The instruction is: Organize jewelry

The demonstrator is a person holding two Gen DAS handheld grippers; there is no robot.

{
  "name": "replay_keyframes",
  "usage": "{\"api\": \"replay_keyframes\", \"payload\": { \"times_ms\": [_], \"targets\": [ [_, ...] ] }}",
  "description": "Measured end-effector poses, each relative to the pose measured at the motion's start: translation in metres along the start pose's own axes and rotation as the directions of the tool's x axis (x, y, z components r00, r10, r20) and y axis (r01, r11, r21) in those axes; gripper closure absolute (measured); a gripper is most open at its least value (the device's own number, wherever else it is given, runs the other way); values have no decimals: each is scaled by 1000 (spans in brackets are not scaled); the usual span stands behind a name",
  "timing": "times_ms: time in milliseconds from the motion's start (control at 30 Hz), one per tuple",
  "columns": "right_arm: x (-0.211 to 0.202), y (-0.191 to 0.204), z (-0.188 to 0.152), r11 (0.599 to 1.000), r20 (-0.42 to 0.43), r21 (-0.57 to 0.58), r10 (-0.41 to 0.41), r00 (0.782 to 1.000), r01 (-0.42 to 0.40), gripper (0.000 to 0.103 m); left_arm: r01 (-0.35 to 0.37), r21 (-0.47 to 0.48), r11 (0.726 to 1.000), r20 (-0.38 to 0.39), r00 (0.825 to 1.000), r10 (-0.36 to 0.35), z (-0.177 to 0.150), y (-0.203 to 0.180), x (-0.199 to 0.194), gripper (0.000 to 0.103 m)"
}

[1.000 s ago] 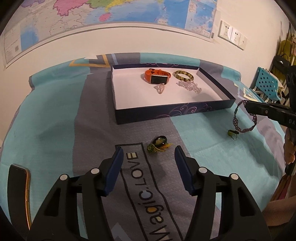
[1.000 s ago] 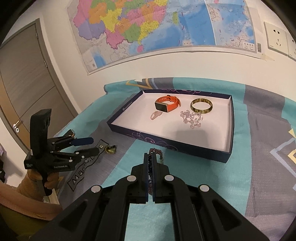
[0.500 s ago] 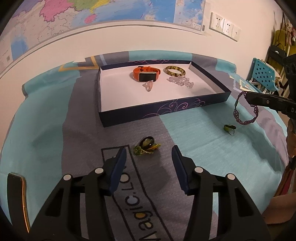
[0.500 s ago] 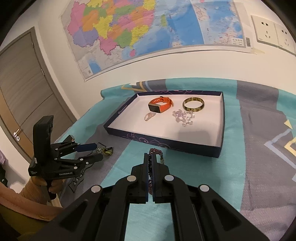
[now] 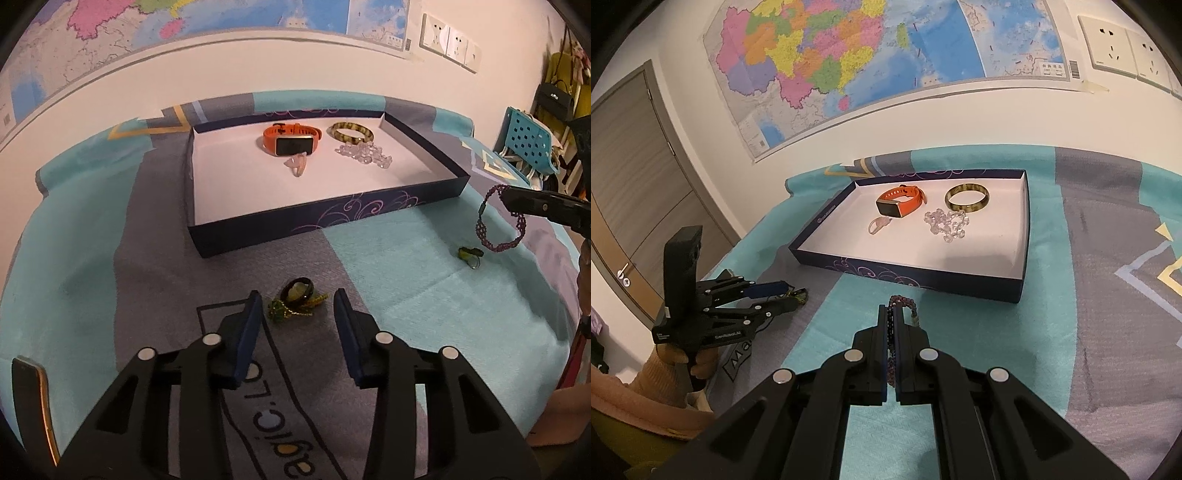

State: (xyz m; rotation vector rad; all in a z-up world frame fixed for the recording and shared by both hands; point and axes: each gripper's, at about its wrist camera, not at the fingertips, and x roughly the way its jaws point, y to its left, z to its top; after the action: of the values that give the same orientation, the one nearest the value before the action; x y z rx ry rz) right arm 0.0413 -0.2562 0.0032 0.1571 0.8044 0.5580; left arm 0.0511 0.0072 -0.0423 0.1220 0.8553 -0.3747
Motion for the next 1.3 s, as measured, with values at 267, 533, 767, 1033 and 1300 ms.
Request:
{"api": "replay_keyframes", "payload": {
  "times_ms": [267,533,767,1033,1300],
  "targets": [
    [1,-4,-1,1000,-5,9,4,1000,-4,102,35,26,999,-12,999,-34,-9,-10,-4,81],
    [3,-4,-2,1000,-8,13,6,1000,-6,102,75,18,997,5,997,-75,-15,-9,-17,54],
    [3,-4,-3,1000,-8,16,10,1000,-10,102,73,-10,997,5,997,-73,0,3,-4,68],
    [6,-4,-7,1000,-17,22,13,1000,-13,102,123,-56,991,-13,992,-124,9,13,10,69],
    [9,-4,-9,1000,-24,24,16,1000,-15,102,59,-23,998,-12,998,-60,8,4,8,81]
  ]
}}
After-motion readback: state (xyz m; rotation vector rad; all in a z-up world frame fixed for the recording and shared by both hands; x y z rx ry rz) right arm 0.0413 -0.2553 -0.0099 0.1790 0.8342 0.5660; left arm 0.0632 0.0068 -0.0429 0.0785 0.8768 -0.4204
